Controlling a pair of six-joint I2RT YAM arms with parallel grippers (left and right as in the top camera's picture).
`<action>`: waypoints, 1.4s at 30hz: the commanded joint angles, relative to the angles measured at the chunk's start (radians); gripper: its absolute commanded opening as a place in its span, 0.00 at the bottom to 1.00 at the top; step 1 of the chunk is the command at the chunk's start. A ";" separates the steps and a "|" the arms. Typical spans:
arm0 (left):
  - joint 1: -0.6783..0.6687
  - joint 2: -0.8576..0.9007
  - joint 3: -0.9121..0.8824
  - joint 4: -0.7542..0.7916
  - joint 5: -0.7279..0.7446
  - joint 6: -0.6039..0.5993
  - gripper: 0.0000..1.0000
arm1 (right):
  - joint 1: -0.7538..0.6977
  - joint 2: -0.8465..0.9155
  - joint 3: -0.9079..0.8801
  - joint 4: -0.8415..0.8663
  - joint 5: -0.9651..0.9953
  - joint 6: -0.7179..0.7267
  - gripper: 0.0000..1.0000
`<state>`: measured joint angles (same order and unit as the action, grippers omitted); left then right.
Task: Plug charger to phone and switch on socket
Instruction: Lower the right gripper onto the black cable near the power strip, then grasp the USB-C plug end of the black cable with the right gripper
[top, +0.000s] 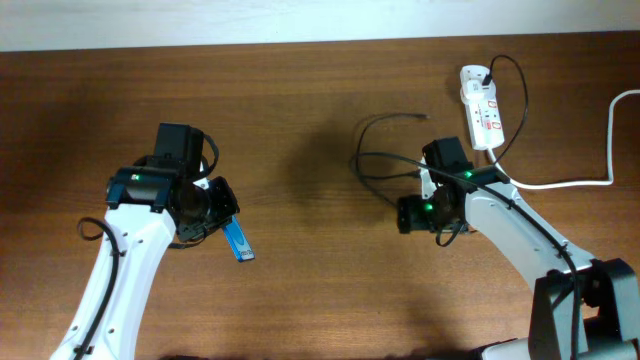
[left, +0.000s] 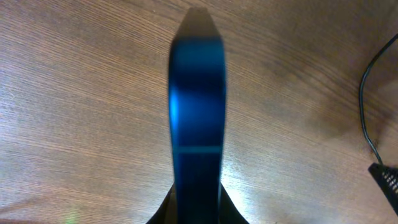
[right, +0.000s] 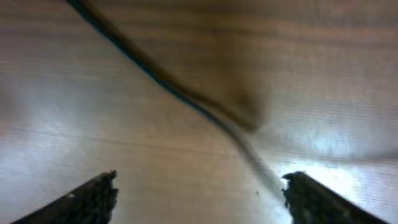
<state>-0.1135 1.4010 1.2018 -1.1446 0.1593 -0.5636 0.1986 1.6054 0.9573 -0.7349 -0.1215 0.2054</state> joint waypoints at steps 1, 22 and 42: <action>0.004 -0.002 0.009 0.003 0.000 0.019 0.00 | -0.003 -0.017 0.020 0.059 -0.006 -0.002 0.99; 0.004 -0.002 0.009 0.003 0.000 0.019 0.00 | -0.005 0.322 0.301 0.655 -0.010 0.966 0.95; 0.004 -0.002 0.009 0.000 0.001 0.019 0.00 | -0.075 0.679 0.336 1.005 -0.055 1.296 0.62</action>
<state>-0.1135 1.4010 1.2018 -1.1473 0.1589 -0.5636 0.1242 2.2066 1.2964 0.2680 -0.1860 1.4975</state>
